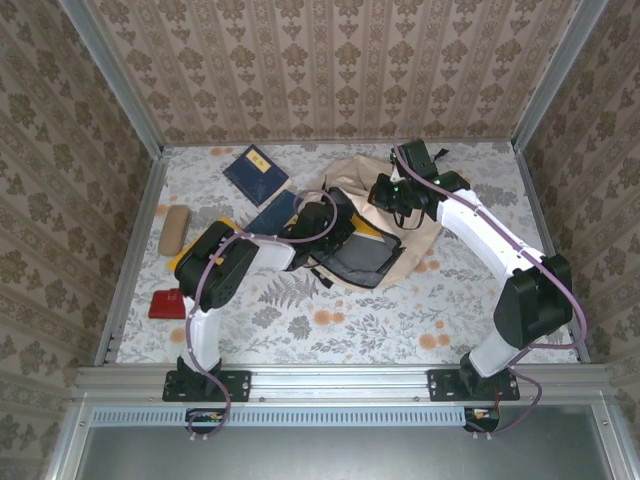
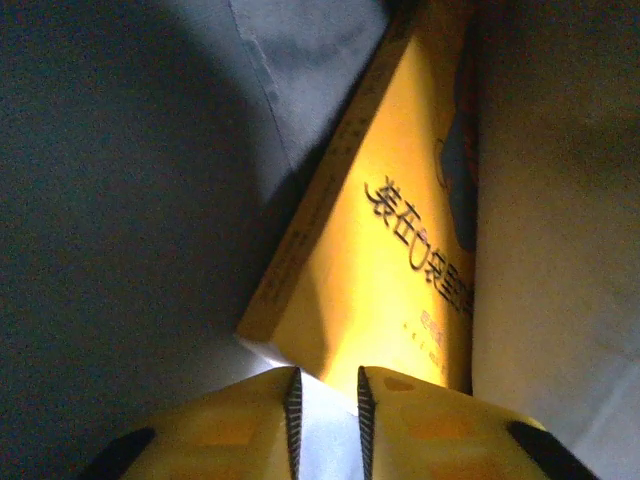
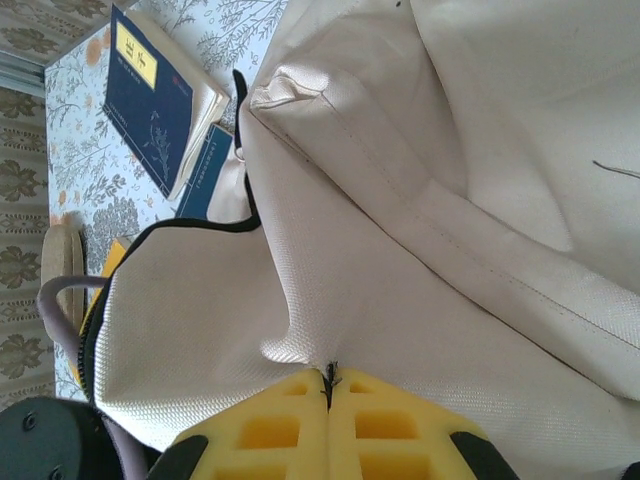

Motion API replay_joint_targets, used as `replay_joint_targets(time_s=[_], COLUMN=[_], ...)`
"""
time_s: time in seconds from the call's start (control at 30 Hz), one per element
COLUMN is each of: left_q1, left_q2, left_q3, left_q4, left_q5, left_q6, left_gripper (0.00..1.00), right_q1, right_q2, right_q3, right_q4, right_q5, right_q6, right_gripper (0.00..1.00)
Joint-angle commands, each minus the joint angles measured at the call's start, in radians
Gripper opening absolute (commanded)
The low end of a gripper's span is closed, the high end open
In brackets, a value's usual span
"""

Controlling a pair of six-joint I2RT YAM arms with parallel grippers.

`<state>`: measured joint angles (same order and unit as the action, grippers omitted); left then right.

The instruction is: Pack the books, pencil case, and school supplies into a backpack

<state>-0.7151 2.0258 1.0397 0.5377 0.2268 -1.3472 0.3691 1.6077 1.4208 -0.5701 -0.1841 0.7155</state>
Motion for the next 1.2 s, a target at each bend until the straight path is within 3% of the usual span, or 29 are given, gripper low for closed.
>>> replay_joint_targets(time_s=[0.0, 0.23, 0.43, 0.57, 0.83, 1.17], left_q1=[-0.004, 0.005, 0.017, 0.009, -0.003, 0.054], left_q2=[0.031, 0.093, 0.072, -0.025, -0.258, -0.536], left_q3=[0.055, 0.135, 0.154, 0.099, -0.116, -0.221], left_q4=[-0.017, -0.068, -0.098, -0.126, -0.204, -0.550], left_q5=[-0.020, -0.023, 0.001, 0.043, 0.044, -0.020], left_q6=[-0.014, 0.004, 0.049, 0.060, 0.039, 0.297], left_gripper=[0.19, 0.18, 0.20, 0.26, 0.32, 0.50], right_q1=[-0.006, -0.006, -0.007, -0.025, -0.069, -0.070], right_q2=[-0.038, -0.056, -0.088, -0.096, -0.073, -0.104], right_q3=[-0.015, -0.034, -0.047, -0.073, -0.136, -0.355], right_q4=[0.026, 0.022, -0.031, -0.066, -0.064, -0.037], right_q5=[-0.009, 0.001, 0.087, 0.164, 0.187, 0.165], right_q6=[0.018, 0.013, -0.022, -0.040, -0.043, -0.031], right_gripper=[0.00, 0.00, 0.00, 0.00, 0.00, 0.00])
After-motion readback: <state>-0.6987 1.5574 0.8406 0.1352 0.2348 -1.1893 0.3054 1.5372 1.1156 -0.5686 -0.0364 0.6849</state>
